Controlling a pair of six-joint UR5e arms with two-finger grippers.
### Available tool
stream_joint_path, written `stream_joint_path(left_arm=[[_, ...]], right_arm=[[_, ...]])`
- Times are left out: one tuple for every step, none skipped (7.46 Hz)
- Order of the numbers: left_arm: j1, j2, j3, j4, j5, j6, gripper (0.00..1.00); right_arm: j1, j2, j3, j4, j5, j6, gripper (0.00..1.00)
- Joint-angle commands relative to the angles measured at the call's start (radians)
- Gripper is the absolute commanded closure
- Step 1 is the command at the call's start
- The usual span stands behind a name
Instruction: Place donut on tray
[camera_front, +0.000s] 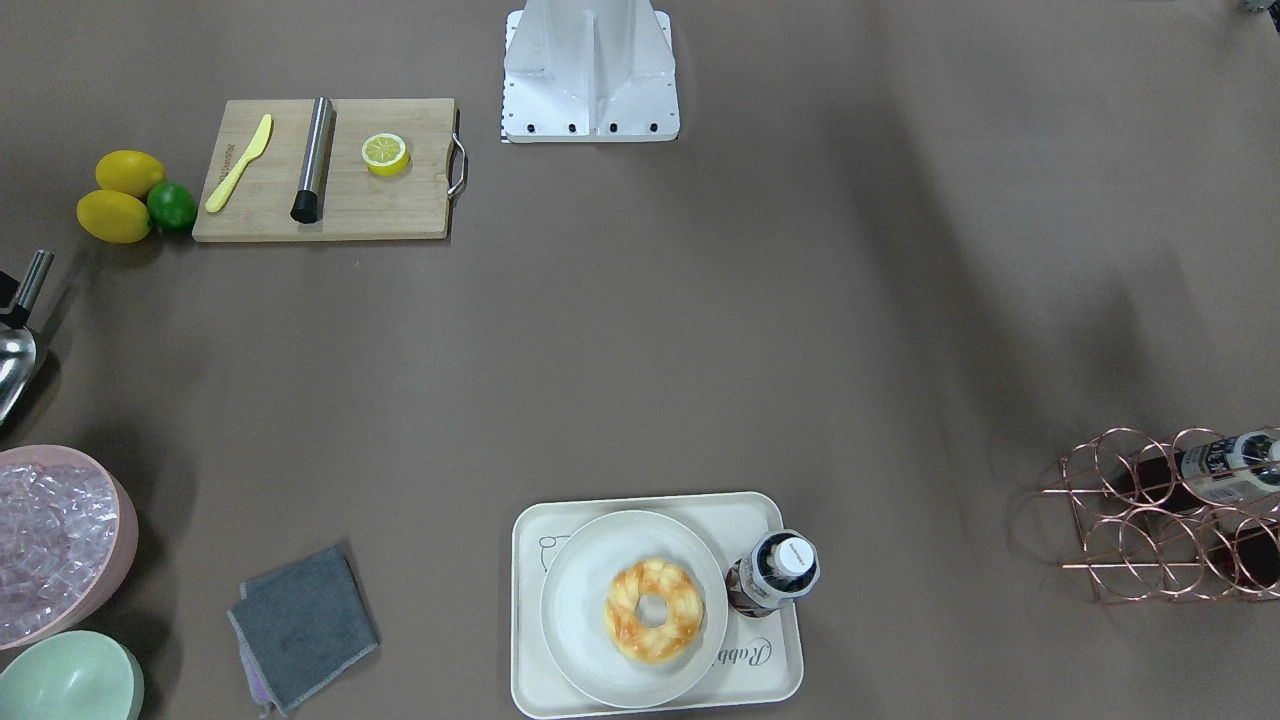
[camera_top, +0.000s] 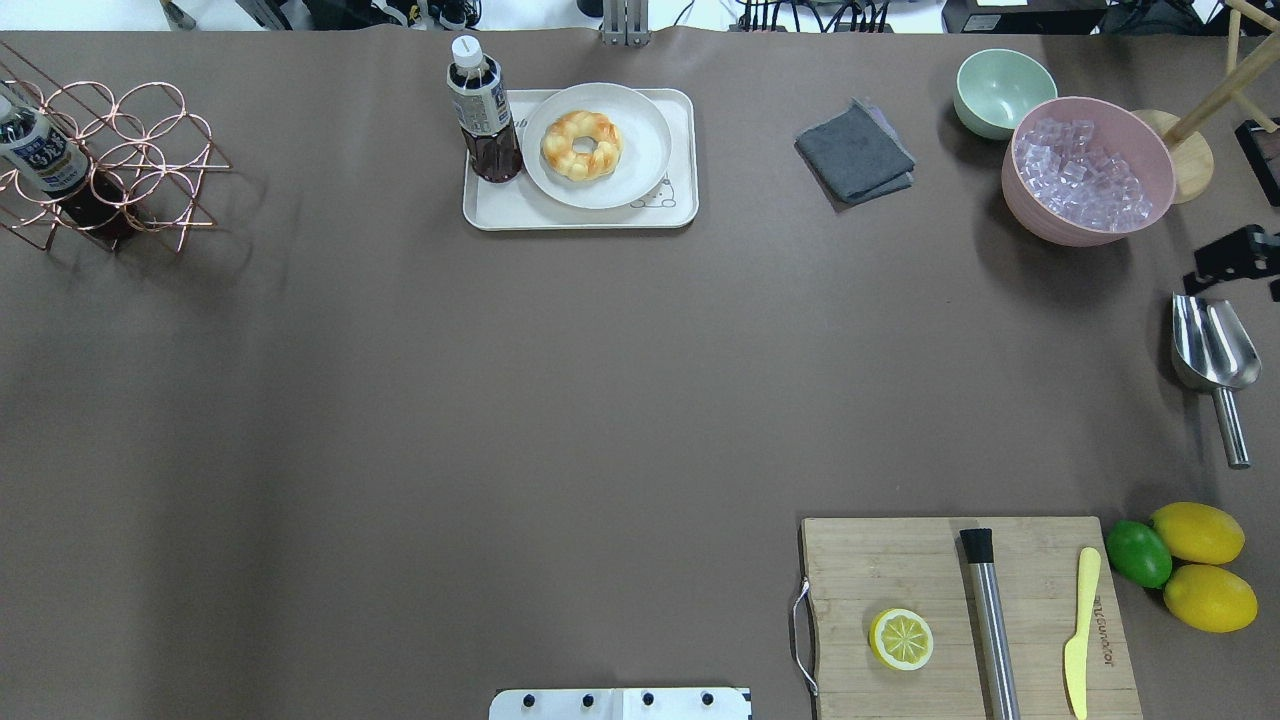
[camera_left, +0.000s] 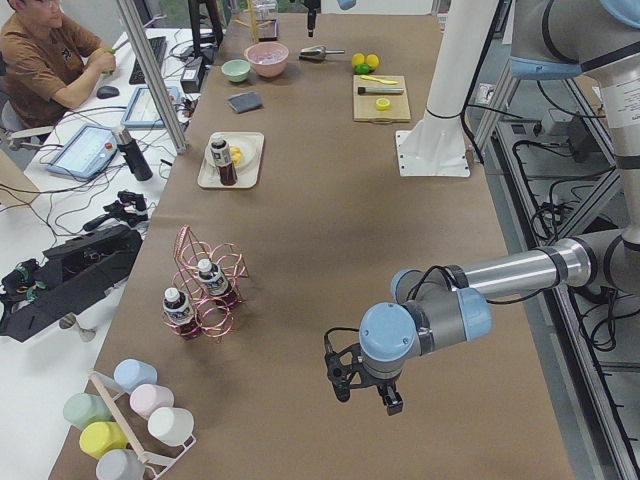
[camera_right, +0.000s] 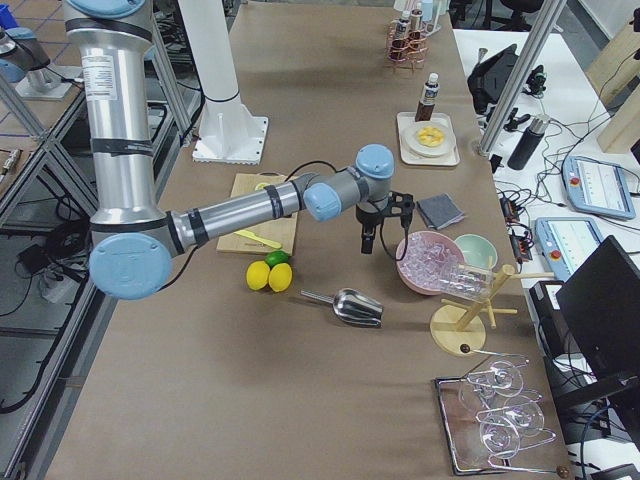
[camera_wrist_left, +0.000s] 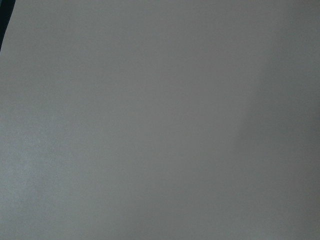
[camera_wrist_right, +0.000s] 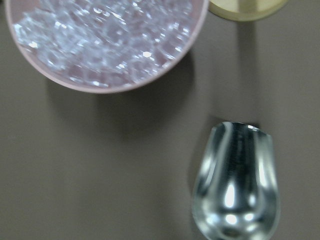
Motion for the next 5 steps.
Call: stream_joint_path(left_arm=[[0.007, 0.0, 0.002, 0.003, -0.004, 0.0, 0.02], [0.013, 0.0, 0.007, 0.003, -0.004, 0.0, 0.02], [0.013, 0.0, 0.008, 0.003, -0.004, 0.0, 0.02], [0.013, 0.0, 0.008, 0.003, -0.004, 0.0, 0.02], [0.013, -0.002, 0.01, 0.003, -0.003, 0.0, 0.02]], right_arm=[[0.134, -0.184, -0.006, -0.008, 0.041, -0.318, 0.0], [0.176, -0.216, -0.006, -0.043, 0.055, -0.409, 0.0], [0.211, -0.222, -0.011, -0.078, 0.055, -0.481, 0.0], [0.254, -0.219, -0.033, -0.118, 0.055, -0.577, 0.0], [0.291, -0.216, -0.052, -0.145, 0.054, -0.66, 0.0]])
